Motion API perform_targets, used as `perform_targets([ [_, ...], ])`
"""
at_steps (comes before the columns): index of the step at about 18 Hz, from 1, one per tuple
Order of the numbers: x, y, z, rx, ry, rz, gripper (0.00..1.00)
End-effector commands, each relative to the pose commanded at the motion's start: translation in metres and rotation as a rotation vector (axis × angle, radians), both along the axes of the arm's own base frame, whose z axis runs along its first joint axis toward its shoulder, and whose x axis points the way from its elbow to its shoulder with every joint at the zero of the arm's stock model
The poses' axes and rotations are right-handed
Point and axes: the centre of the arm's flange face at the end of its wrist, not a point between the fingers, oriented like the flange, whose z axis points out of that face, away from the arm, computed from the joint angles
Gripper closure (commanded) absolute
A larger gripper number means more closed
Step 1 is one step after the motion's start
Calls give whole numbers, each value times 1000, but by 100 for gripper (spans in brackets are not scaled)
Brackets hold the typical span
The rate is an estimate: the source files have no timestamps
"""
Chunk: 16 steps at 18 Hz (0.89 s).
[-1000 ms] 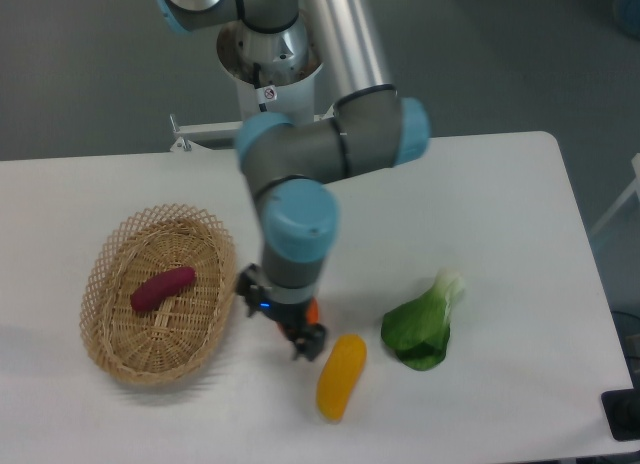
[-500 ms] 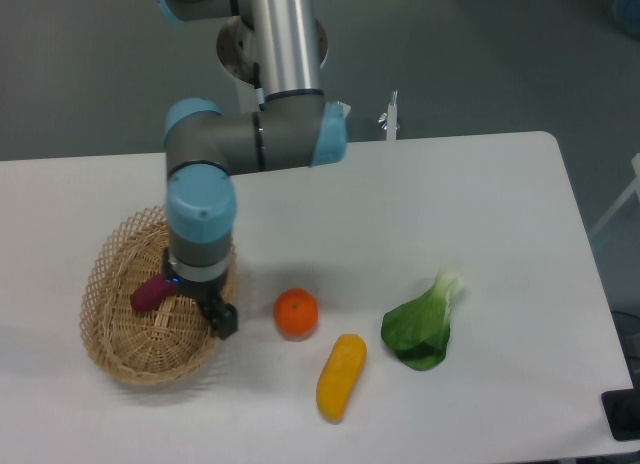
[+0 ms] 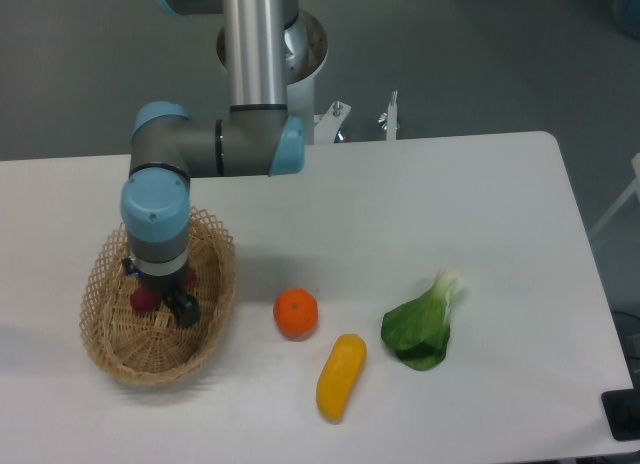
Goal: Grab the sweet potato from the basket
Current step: 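Lower the gripper into the basket onto the purple sweet potato, then close the gripper around the purple sweet potato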
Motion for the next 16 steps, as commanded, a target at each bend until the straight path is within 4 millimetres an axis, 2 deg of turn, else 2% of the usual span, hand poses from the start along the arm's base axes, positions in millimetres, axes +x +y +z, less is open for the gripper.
perform_targets([
  [4, 7, 5, -1, 29, 14, 1, 0],
  [6, 8, 4, -6, 35, 23, 3, 7],
  [7, 8, 4, -7, 38, 28, 12, 17],
  [9, 8, 4, -7, 34, 27, 49, 54],
  [10, 8, 4, -6, 36, 27, 56, 69],
  [12, 8, 4, -3, 40, 29, 56, 94],
  [13, 8, 4, 1, 47, 31, 56, 100],
  [16, 5, 6, 16, 72, 39, 61, 100],
])
